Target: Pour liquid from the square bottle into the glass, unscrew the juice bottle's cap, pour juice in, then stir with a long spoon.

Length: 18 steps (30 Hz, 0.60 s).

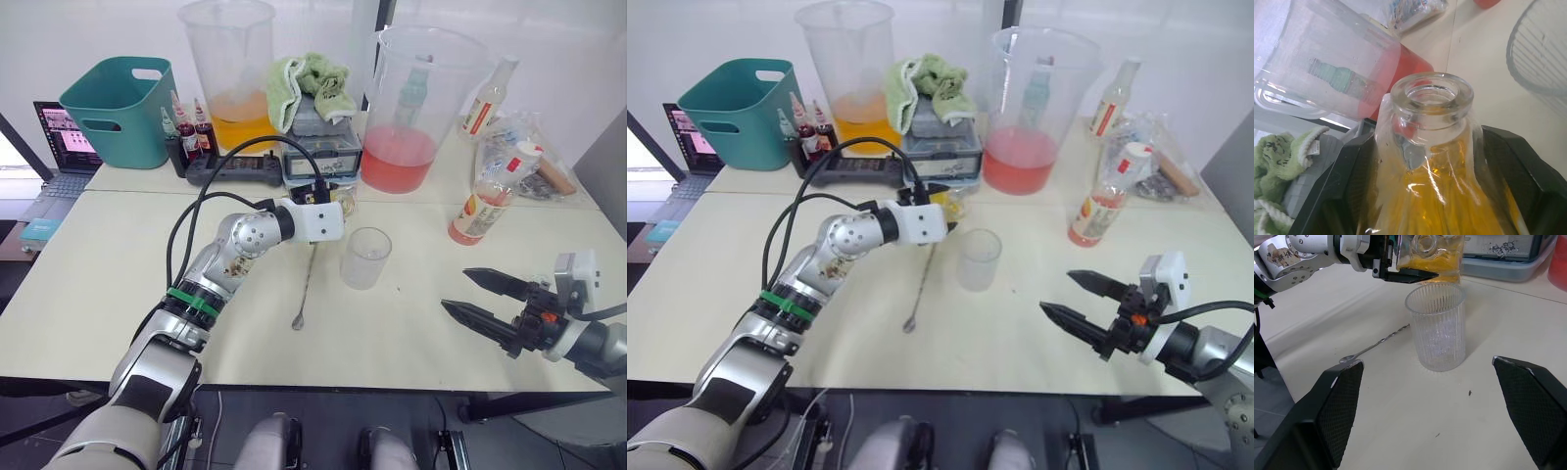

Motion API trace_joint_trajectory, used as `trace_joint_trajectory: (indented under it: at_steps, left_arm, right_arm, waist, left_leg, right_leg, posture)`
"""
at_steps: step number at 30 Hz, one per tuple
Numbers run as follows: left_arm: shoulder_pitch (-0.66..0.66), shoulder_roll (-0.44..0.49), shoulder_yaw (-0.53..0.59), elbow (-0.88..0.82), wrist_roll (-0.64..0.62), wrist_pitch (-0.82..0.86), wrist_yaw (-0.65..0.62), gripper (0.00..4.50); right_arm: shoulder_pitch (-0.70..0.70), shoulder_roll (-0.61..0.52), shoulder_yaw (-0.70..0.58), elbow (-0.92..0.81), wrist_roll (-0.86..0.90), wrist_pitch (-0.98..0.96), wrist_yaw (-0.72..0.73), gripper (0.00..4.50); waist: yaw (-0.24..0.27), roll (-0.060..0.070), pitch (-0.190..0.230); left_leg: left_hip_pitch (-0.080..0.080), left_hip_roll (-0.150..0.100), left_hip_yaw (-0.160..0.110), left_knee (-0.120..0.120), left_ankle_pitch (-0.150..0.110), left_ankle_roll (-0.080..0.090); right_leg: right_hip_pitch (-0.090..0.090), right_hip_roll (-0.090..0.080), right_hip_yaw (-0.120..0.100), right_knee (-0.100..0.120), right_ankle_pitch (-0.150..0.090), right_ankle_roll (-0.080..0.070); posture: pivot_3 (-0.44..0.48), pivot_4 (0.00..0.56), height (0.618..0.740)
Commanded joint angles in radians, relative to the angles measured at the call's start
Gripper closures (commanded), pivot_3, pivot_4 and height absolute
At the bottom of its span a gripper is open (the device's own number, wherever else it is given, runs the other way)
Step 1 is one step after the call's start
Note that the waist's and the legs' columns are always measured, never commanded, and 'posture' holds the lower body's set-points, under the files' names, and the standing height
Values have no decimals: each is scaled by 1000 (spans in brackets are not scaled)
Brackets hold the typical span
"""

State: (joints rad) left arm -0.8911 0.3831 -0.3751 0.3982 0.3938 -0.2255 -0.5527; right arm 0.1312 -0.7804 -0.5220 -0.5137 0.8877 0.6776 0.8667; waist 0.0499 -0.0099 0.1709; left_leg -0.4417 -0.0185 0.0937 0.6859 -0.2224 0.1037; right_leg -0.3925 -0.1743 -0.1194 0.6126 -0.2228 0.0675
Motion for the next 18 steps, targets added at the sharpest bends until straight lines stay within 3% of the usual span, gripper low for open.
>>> trace_joint_trajectory:
  at_steps: [1,18]
  left_arm:
    - [-48,-19,22,-52,14,-45,60,1710]
    - [-83,-34,-30,-30,172,-131,159,1710]
  right_arm:
    - [0,-1,-25,-50,29,-14,-13,29]
    - [-52,-21,45,-73,42,23,-75,29]
  waist:
    - [0,0,0]
    - [-1,0,0]
  left_leg:
    - [0,0,0,0,0,0]
    - [0,0,0,0,0,0]
  right_leg:
    - [0,0,0,0,0,0]
    - [-1,0,0,0,0,0]
  posture:
    - [0,150,739]
    - [0,150,739]
